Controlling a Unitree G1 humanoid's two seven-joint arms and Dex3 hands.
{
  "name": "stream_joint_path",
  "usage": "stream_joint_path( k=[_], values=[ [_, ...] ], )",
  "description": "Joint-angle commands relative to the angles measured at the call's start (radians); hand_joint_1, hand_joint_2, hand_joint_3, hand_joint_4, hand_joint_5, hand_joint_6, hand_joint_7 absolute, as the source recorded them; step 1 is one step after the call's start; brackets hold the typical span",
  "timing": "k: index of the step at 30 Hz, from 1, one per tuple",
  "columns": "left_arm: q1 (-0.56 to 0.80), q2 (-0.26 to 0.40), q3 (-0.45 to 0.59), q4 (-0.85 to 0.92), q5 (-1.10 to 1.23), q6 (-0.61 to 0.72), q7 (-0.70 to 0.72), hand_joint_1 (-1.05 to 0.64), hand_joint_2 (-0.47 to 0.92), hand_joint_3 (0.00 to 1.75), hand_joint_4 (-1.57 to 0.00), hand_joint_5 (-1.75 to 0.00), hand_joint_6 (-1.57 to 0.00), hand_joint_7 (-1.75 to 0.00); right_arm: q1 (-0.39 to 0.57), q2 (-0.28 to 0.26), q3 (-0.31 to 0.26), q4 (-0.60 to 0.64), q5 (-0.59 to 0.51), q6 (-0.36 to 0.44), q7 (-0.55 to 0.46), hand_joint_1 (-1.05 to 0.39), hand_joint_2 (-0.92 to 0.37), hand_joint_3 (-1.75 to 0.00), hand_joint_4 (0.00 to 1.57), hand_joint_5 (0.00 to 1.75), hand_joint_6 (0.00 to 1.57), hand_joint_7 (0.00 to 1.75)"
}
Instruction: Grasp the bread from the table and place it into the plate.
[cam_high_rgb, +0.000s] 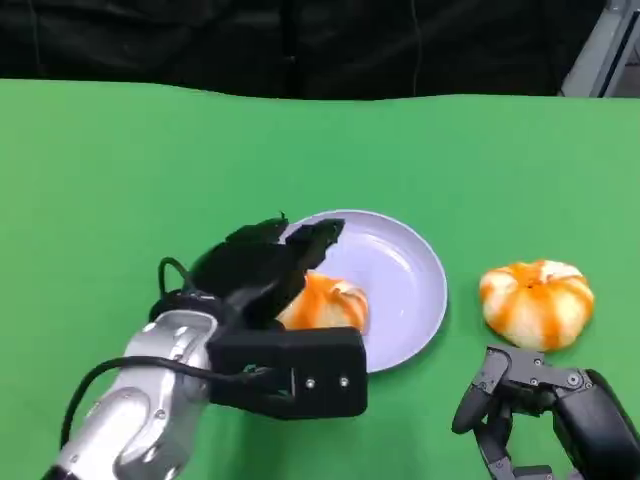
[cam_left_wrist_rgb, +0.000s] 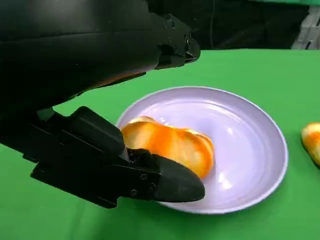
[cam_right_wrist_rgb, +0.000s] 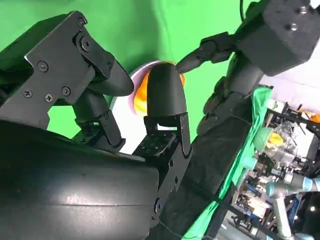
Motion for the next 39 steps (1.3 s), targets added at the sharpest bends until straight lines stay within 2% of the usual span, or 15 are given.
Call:
stream_joint_path(
  k=[1,2,5,9,10,12,14,18,19,21,22,26,29,34,39],
  values=[
    [0.129,0.043,0.076,-0.14,-0.06,-0.061,0.058,-0.79,0.92,0.36,-0.05,-0.03,-0.08,-0.04,0.025,-0.005,-0.004,-0.035,0.007,0.024,-0.002,0.05,-0.3,-1.4,0.92,1.69,0.81,1.35],
    [0.152,0.044,0.09,-0.157,-0.066,-0.076,0.081,-0.66,0.92,0.3,-0.15,-0.1,-0.16,-0.07,0.027,-0.004,-0.003,-0.038,0.008,0.027,-0.003,0.06,-0.3,-1.4,0.93,1.7,0.81,1.35],
    [0.211,0.048,0.127,-0.208,-0.087,-0.114,0.123,-0.51,0.92,0.25,-0.28,-0.18,-0.25,-0.11,0.026,-0.003,-0.002,-0.044,0.019,0.036,0.003,0.07,-0.31,-1.39,0.91,1.71,0.8,1.36],
    [0.232,0.047,0.143,-0.224,-0.092,-0.13,0.13,-0.47,0.92,0.23,-0.31,-0.22,-0.29,-0.12,0.024,-0.004,-0.002,-0.046,0.024,0.04,0.006,0.08,-0.32,-1.38,0.9,1.71,0.8,1.38],
    [0.289,0.054,0.169,-0.255,-0.123,-0.181,0.165,-0.47,0.92,0.23,-0.31,-0.22,-0.29,-0.12,0.022,-0.007,-0.004,-0.04,0.025,0.033,0.007,0.08,-0.32,-1.38,0.89,1.72,0.79,1.38],
    [0.375,0.063,0.21,-0.293,-0.176,-0.265,0.215,-0.33,0.92,0.21,-0.46,-0.52,-0.55,-0.19,0.017,-0.012,-0.009,-0.031,0.025,0.022,0.008,0.06,-0.31,-1.38,0.89,1.7,0.78,1.38],
    [0.425,0.056,0.239,-0.296,-0.221,-0.332,0.251,-0.23,0.91,0.18,-0.53,-0.74,-0.7,-0.24,0.013,-0.015,-0.012,-0.022,0.028,0.01,0.01,0.05,-0.31,-1.39,0.88,1.69,0.78,1.38],
    [0.481,0.039,0.275,-0.266,-0.268,-0.439,0.317,-0.17,0.89,0.16,-0.64,-0.92,-0.84,-0.3,0.009,-0.015,-0.015,-0.015,0.036,0.006,0.012,0.05,-0.31,-1.39,0.87,1.67,0.78,1.37],
    [0.502,0.033,0.286,-0.257,-0.289,-0.476,0.336,-0.12,0.82,0.28,-0.71,-1.07,-0.89,-0.42,0.009,-0.014,-0.015,-0.017,0.039,0.011,0.013,0.05,-0.3,-1.4,0.87,1.67,0.78,1.37],
    [0.535,0.021,0.302,-0.24,-0.322,-0.533,0.365,-0.07,0.63,0.66,-0.77,-1.16,-0.89,-0.64,0.009,-0.012,-0.017,-0.018,0.04,0.015,0.011,0.05,-0.3,-1.4,0.88,1.66,0.79,1.36],
    [0.549,0.012,0.308,-0.236,-0.341,-0.551,0.37,-0.07,0.6,0.73,-0.77,-1.18,-0.89,-0.69,0.008,-0.012,-0.017,-0.017,0.037,0.014,0.009,0.05,-0.3,-1.4,0.88,1.66,0.79,1.36],
    [0.592,-0.013,0.33,-0.215,-0.357,-0.63,0.411,-0.08,0.53,0.91,-0.76,-1.43,-0.83,-1.01,0.0,-0.015,-0.021,-0.008,0.033,0.011,0.007,0.04,-0.31,-1.38,0.89,1.66,0.79,1.35],
    [0.612,-0.028,0.341,-0.196,-0.352,-0.675,0.435,-0.08,0.53,0.93,-0.76,-1.47,-0.82,-1.06,-0.003,-0.014,-0.022,-0.003,0.043,0.01,0.011,0.04,-0.32,-1.37,0.89,1.66,0.79,1.35],
    [0.658,-0.06,0.361,-0.148,-0.325,-0.773,0.521,-0.03,0.36,1.39,-0.84,-1.68,-0.84,-1.29,-0.011,-0.014,-0.026,0.012,0.059,0.005,0.016,0.04,-0.33,-1.37,0.89,1.66,0.78,1.36],
    [0.667,-0.09,0.374,-0.095,-0.343,-0.825,0.554,0.02,0.26,1.57,-0.85,-1.73,-0.85,-1.4,-0.018,-0.014,-0.028,0.018,0.077,0.009,0.024,0.05,-0.33,-1.39,0.88,1.66,0.78,1.36]
  ],
)
